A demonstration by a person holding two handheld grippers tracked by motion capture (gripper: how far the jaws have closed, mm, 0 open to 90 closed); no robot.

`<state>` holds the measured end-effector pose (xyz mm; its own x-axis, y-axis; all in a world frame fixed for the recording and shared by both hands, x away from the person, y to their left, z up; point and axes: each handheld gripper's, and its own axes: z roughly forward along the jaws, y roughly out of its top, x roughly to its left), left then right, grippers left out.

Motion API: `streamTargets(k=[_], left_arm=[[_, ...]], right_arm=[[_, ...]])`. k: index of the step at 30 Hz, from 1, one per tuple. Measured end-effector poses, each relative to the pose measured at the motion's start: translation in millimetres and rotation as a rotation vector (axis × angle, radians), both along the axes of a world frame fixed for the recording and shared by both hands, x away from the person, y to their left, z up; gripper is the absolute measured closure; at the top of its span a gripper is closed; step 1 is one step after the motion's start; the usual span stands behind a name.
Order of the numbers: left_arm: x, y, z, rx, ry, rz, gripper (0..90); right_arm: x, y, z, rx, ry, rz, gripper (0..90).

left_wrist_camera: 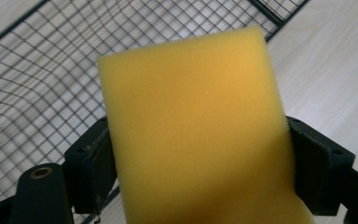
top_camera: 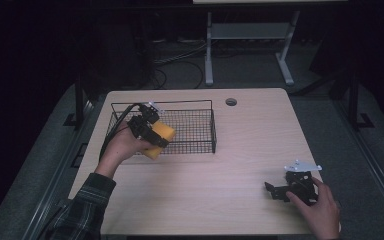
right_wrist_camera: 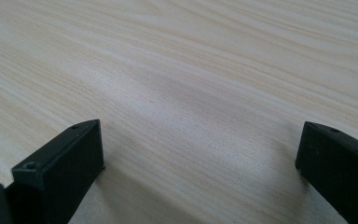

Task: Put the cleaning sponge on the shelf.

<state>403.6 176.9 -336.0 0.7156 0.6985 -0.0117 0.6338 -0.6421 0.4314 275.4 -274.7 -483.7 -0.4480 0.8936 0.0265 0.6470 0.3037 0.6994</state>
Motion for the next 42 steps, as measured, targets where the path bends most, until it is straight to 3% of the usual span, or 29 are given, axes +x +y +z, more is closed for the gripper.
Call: streamTargets(k=[23,42], left_arm=[[42.3,40.3,-1.4,0.012,-0.05,0.1,19.5],[72.3,88.3,-27.1,0.036,-0.05,0.19,19.4]], right_arm=[[0.0,0.0,0.0,0.0,0.0,0.0,0.1],[0.0,0.1,0.0,0.002,0.0,0.0,0.1]])
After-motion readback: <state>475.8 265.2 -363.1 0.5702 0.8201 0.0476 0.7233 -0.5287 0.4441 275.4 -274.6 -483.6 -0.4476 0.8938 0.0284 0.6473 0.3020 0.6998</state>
